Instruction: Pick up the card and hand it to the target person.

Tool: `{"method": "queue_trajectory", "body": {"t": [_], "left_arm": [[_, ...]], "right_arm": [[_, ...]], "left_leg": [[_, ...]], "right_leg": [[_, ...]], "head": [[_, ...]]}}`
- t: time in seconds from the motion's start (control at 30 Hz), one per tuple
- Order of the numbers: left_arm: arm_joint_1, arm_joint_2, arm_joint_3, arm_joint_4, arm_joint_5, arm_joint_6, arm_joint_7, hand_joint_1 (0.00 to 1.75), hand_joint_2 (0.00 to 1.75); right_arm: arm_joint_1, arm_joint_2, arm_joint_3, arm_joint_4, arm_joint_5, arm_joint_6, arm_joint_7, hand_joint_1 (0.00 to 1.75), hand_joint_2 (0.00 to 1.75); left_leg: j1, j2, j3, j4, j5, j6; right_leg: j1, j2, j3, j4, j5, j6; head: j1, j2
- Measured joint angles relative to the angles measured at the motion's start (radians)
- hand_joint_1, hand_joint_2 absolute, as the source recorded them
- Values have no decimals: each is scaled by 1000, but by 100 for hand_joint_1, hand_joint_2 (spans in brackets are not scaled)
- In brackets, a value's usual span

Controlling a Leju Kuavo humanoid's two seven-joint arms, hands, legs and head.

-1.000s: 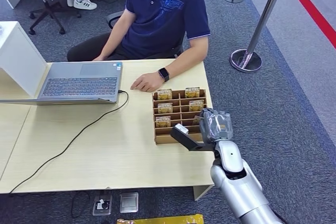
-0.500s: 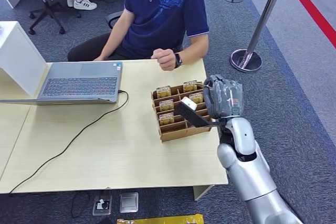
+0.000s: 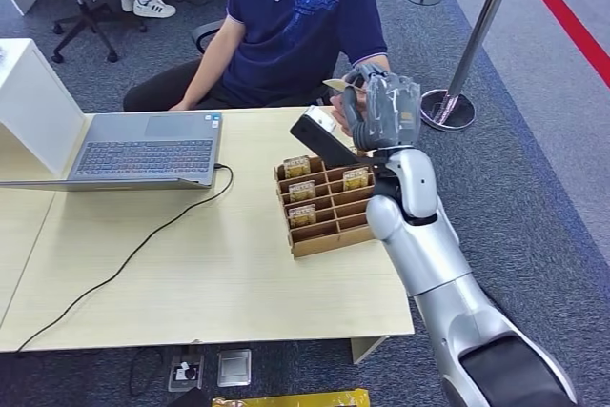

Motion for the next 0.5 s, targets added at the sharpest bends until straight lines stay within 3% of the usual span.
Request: {"method": "queue_trajectory", "body": {"t": [0.13, 0.33, 0.47, 0.5], "left_arm": [[-1, 0, 0, 0, 1, 5, 0, 0, 0], [3, -1, 0, 0, 2, 11, 2, 0, 0], [8, -1, 0, 0, 2, 11, 7, 0, 0], [9, -1, 0, 0, 2, 11, 8, 0, 0]], "right_arm": [[-85, 49, 1, 190, 17, -91, 2, 175, 175], [-134, 86, 0, 350, 90, -135, 62, 172, 175], [-136, 88, -4, 402, 105, -141, 72, 0, 175], [-136, 88, -4, 406, 106, -142, 72, 0, 175]], "left_leg": [[0, 0, 0, 0, 0, 0], [0, 0, 0, 0, 0, 0], [0, 0, 0, 0, 0, 0], [0, 0, 0, 0, 0, 0]], "right_leg": [[0, 0, 0, 0, 0, 0], [0, 0, 0, 0, 0, 0], [0, 0, 0, 0, 0, 0], [0, 0, 0, 0, 0, 0]], "head": [[0, 0], [0, 0], [1, 0], [1, 0]]}}
